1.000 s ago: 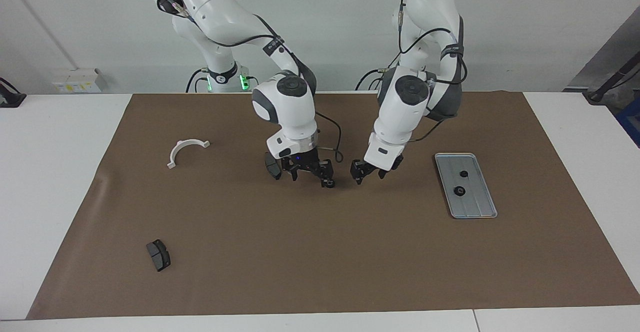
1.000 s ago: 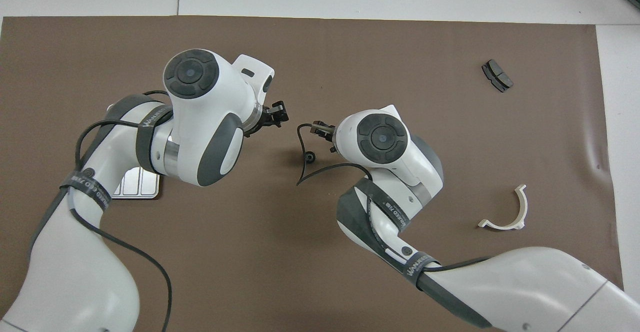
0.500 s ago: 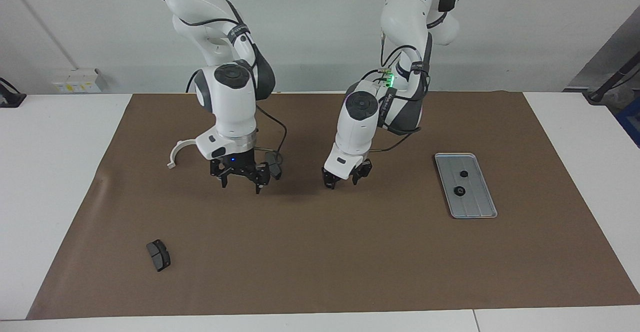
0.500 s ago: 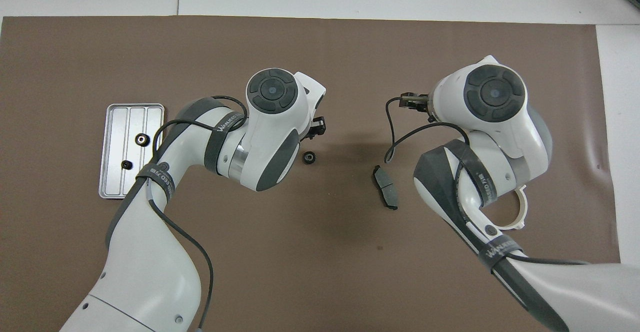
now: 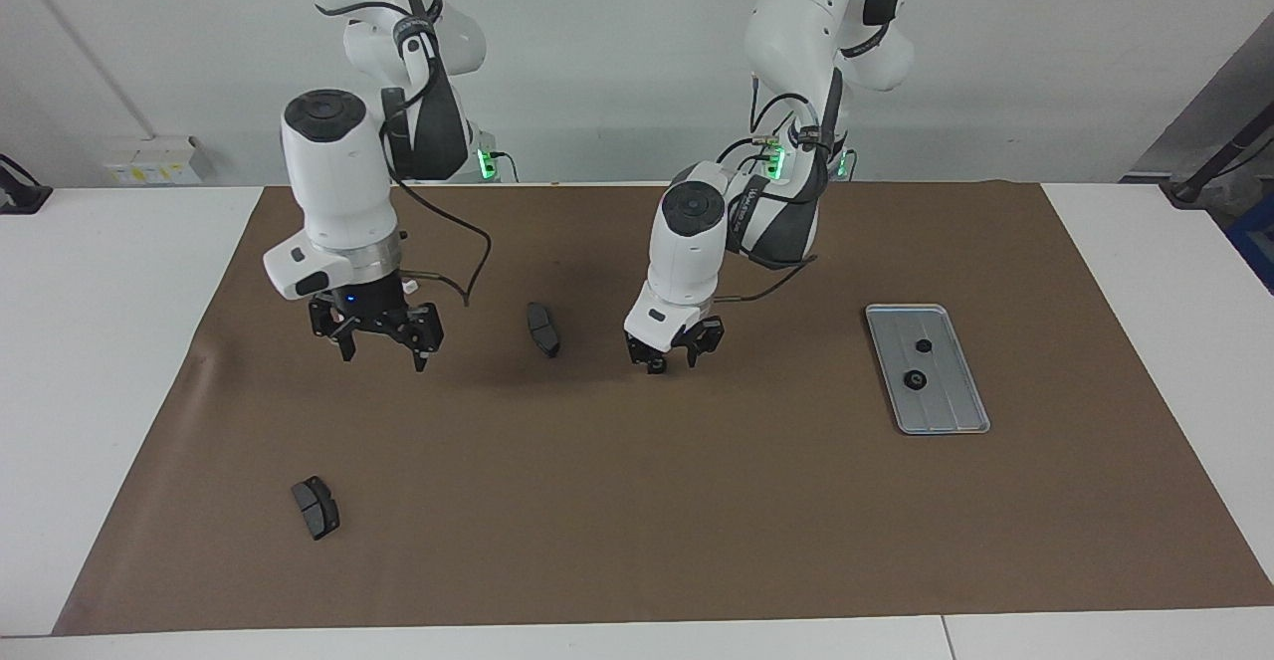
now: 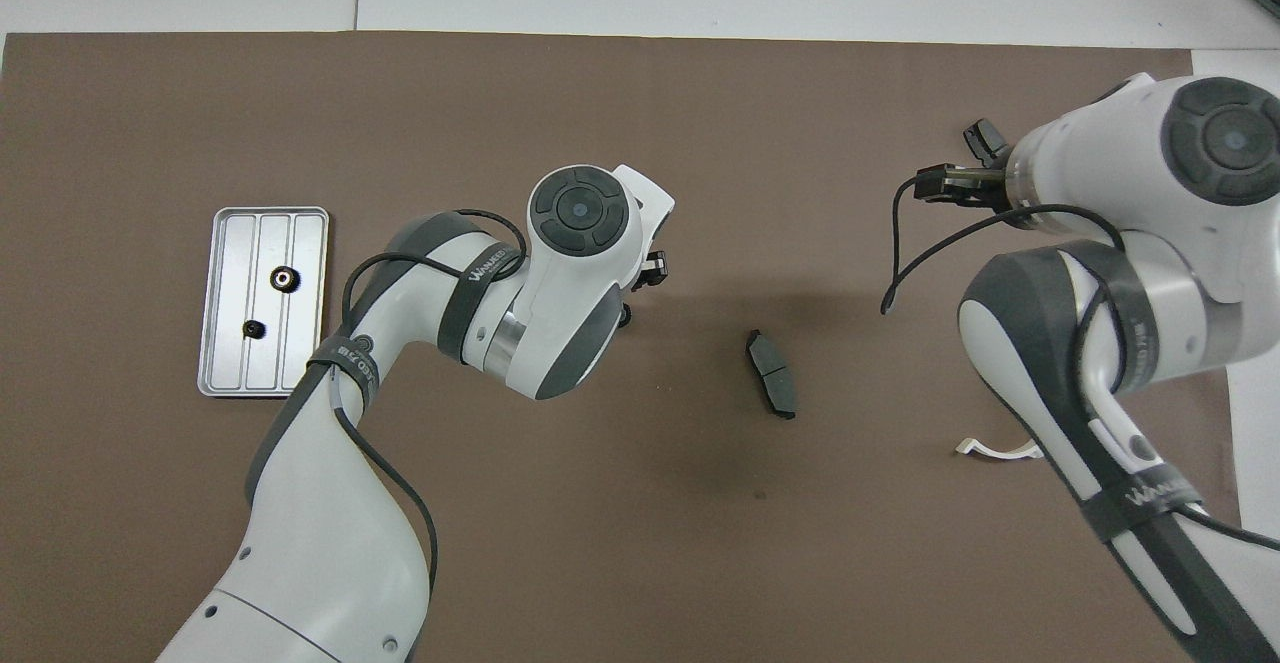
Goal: Pick bearing gear from pile to tray
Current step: 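Grasp the gear with the left gripper while the right gripper returns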
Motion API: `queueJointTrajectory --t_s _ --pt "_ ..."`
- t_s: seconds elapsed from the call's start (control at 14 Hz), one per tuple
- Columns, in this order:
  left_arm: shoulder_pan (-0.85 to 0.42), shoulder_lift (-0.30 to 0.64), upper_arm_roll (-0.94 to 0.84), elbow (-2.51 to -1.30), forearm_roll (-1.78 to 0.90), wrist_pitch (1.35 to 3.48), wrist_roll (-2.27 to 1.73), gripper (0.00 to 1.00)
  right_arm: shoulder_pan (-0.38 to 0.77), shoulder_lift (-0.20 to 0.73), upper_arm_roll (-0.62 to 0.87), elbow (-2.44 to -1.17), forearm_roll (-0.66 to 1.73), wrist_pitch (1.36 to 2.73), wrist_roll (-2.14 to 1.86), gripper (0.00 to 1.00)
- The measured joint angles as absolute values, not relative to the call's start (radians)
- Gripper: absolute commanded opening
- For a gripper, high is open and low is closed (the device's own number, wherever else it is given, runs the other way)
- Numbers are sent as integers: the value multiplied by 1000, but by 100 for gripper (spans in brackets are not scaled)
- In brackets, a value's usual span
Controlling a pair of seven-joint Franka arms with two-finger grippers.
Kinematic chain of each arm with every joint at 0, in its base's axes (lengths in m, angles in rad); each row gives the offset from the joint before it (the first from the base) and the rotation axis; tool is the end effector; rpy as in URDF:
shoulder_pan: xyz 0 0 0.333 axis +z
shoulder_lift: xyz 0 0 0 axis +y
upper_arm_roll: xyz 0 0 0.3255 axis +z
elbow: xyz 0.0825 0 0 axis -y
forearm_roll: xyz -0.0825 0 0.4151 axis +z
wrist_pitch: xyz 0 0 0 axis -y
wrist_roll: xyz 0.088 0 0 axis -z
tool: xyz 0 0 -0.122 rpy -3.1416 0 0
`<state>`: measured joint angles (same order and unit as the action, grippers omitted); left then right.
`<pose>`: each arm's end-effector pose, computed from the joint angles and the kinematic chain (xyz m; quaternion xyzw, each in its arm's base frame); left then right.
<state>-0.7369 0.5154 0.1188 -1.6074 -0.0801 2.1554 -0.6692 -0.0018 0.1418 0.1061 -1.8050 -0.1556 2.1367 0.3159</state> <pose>0.5794 -0.4292 0.3112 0.9991 0.0389 0.0119 0.0148 0.6513 0.0568 0.4657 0.9910 -0.0710 0.1060 0.0407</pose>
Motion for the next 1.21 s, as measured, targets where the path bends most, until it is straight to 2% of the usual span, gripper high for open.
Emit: queueJointTrajectory --t_s 0.29,0.43,0.64,0.86,1.07,1.21 --pt "-763 533 119 -1626 -79 2186 -680 69 -2 26 14 -1799 -56 1981 180 100" --pt "-767 543 120 -1629 -78 2199 -685 68 -2 -24 -20 -1767 -47 1861 134 100" --pt "-767 548 120 -1640 -76 2212 -685 65 -2 -46 -55 -1648 -46 1676 98 100" --pt "-769 549 119 -1662 -75 2224 -685 60 -1 -44 -61 -1621 -46 1627 83 100" --pt "-774 548 121 -1664 -71 2229 -686 48 8 -34 -60 -1621 -46 1627 83 100" --pt "-778 547 121 -1664 -71 2232 -687 30 9 -32 -59 -1621 -46 1627 83 100"
